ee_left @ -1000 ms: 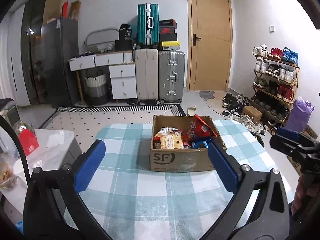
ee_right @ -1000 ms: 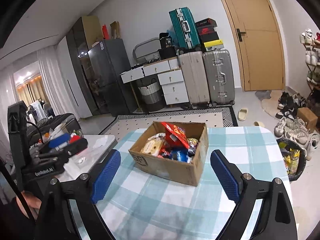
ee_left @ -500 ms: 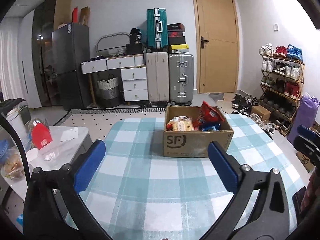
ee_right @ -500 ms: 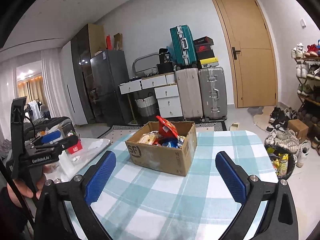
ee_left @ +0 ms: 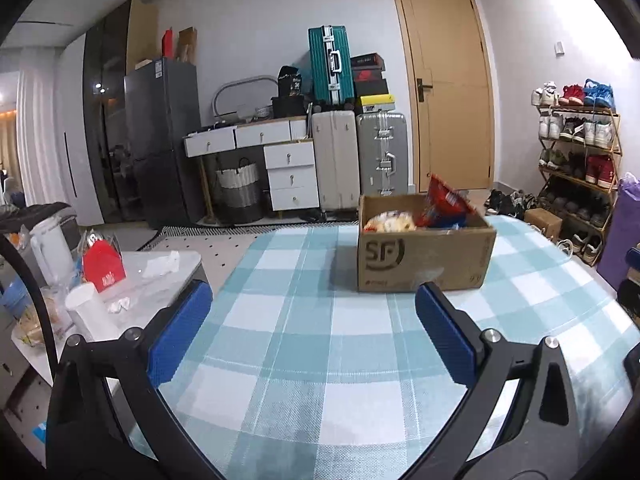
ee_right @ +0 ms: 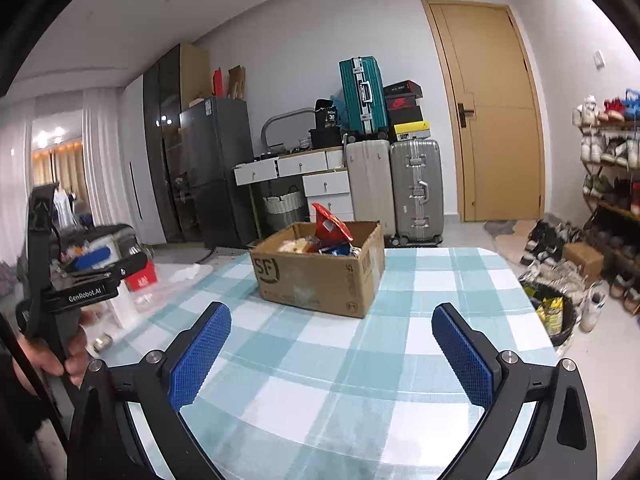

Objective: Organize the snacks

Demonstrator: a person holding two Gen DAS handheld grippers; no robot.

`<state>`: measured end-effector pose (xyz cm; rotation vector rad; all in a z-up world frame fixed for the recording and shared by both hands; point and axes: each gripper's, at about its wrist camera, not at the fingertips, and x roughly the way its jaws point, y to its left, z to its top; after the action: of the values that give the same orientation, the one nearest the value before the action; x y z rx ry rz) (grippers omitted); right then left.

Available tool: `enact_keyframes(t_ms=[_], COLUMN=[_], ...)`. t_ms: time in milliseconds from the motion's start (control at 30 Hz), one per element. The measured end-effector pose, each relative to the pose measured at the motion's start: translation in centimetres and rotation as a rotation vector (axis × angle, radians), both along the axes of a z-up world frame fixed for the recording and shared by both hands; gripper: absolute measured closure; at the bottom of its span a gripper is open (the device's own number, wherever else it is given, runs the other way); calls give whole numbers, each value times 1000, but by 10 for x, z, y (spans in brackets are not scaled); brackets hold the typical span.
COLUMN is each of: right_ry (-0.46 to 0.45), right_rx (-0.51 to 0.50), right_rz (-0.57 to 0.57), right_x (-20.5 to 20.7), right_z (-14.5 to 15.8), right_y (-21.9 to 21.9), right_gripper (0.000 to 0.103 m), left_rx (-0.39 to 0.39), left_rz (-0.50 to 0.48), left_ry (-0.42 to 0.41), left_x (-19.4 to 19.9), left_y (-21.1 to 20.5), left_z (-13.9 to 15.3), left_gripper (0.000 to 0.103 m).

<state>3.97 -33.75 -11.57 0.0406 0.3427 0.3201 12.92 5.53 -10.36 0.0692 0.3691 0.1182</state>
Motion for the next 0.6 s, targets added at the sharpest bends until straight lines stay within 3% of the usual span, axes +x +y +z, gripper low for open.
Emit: enact_keyframes(t_ms=[233, 367, 600], right_ry=[-36, -49, -39], right_rx=[-35, -39, -38], right_rz=[-19, -31, -38], right_x=[0, 2, 6], right_z=[-27, -33, -33], right_y=[9, 10, 7], right_gripper=[1, 1, 1], left_rx=[-16, 12, 8], left_rz=[14, 56, 24], left_ry=[8, -20, -37], left_x=[18, 18, 19], left_y=[2, 3, -1], left_z=[-43, -54, -59], left_gripper=[1, 1, 1])
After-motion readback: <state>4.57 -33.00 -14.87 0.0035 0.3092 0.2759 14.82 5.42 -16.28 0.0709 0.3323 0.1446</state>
